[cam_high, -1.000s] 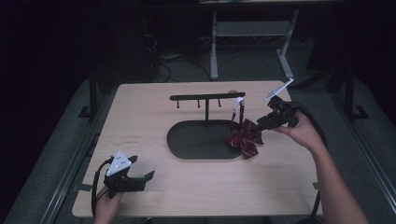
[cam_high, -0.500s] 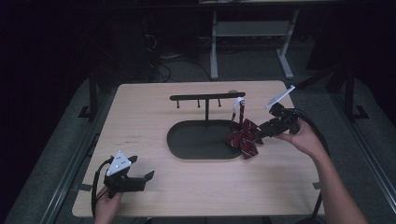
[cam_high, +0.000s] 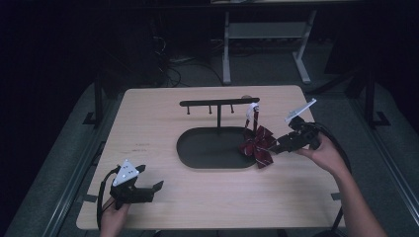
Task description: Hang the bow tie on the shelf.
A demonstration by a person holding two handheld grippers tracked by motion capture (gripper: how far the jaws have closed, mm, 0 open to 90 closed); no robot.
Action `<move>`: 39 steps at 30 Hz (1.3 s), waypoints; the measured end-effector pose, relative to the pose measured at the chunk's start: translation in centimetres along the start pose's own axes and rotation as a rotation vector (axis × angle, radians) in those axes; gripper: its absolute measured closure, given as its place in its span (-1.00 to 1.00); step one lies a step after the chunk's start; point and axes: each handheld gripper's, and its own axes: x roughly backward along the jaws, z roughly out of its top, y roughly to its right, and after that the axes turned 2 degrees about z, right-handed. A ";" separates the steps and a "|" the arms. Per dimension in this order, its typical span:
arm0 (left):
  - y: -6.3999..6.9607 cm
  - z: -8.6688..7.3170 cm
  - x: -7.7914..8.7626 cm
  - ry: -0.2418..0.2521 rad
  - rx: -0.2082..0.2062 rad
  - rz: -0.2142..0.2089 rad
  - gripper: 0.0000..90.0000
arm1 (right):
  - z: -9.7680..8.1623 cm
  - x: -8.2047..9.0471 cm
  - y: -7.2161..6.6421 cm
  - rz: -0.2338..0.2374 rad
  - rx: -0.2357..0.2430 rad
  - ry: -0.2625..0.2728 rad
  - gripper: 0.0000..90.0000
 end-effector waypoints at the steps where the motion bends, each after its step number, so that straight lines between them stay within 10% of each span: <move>1: 0.0 0.0 0.0 0.000 0.000 0.000 -0.71 | 0.0 0.0 0.0 0.000 0.000 0.000 0.03; 39: 0.1 0.0 0.0 -0.007 -0.003 0.002 -0.71 | -5.6 -1.5 -1.8 0.029 -0.026 0.011 0.03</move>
